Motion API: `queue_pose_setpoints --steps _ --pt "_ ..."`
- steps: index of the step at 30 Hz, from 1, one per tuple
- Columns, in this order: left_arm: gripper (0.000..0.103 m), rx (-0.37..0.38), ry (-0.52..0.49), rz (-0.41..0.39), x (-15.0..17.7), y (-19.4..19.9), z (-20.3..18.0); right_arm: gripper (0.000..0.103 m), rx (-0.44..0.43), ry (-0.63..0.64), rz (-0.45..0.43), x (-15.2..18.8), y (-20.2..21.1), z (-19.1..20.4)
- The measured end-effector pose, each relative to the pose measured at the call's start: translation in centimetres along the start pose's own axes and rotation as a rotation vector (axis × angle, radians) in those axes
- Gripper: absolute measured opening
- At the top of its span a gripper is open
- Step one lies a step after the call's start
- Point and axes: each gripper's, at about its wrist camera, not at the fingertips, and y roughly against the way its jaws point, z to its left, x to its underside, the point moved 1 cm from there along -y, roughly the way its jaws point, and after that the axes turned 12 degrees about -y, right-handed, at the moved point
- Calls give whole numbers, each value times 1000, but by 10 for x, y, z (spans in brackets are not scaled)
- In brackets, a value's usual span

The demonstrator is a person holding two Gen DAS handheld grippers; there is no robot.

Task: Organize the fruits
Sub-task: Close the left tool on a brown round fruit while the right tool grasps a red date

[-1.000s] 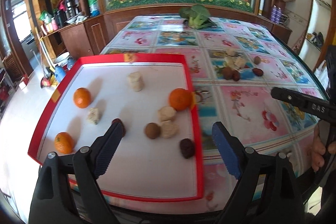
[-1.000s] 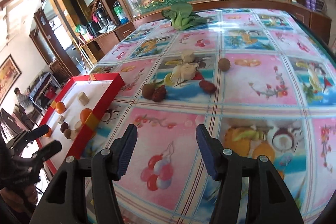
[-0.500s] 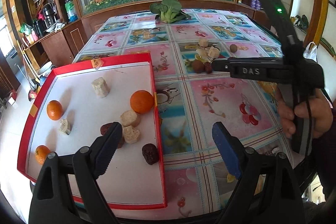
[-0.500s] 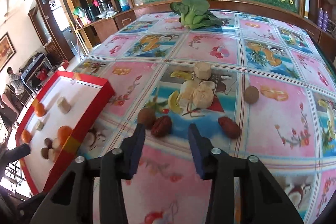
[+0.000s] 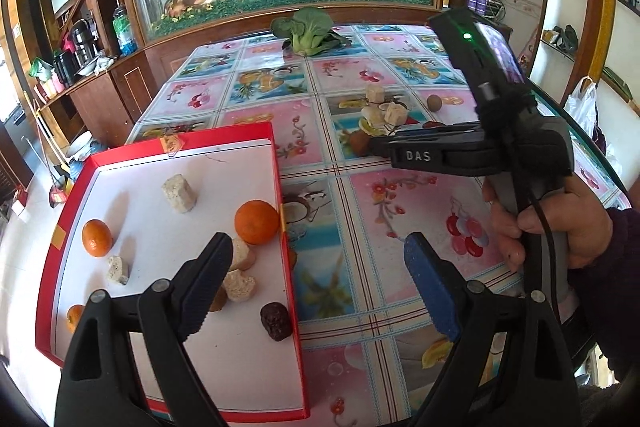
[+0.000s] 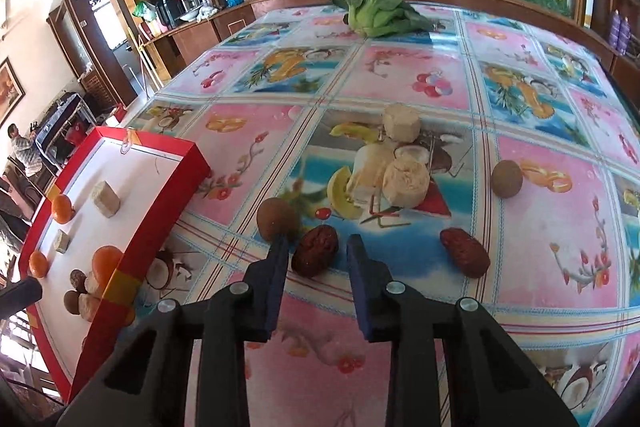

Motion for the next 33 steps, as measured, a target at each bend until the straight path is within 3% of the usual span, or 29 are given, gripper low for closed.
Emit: queue_pose_setpoints --steps 2,10,15,20,25,33 --pt "88 -2 -6 1 0 0 -1 22 14 10 1 -1 -1 2" --pt "88 -9 -41 -4 -15 -9 -4 22 -7 -24 11 0 5 -11" --pt "88 32 -54 4 -35 -28 -6 22 -9 -31 7 6 16 -29" --pt "88 56 -47 44 -60 -60 -8 22 -27 -60 2 9 25 -46" --pt "88 12 -66 109 -81 -106 -8 22 -36 -67 2 9 27 -48" --pt "64 41 -15 173 -82 -146 0 22 -28 -38 -4 10 25 -43"
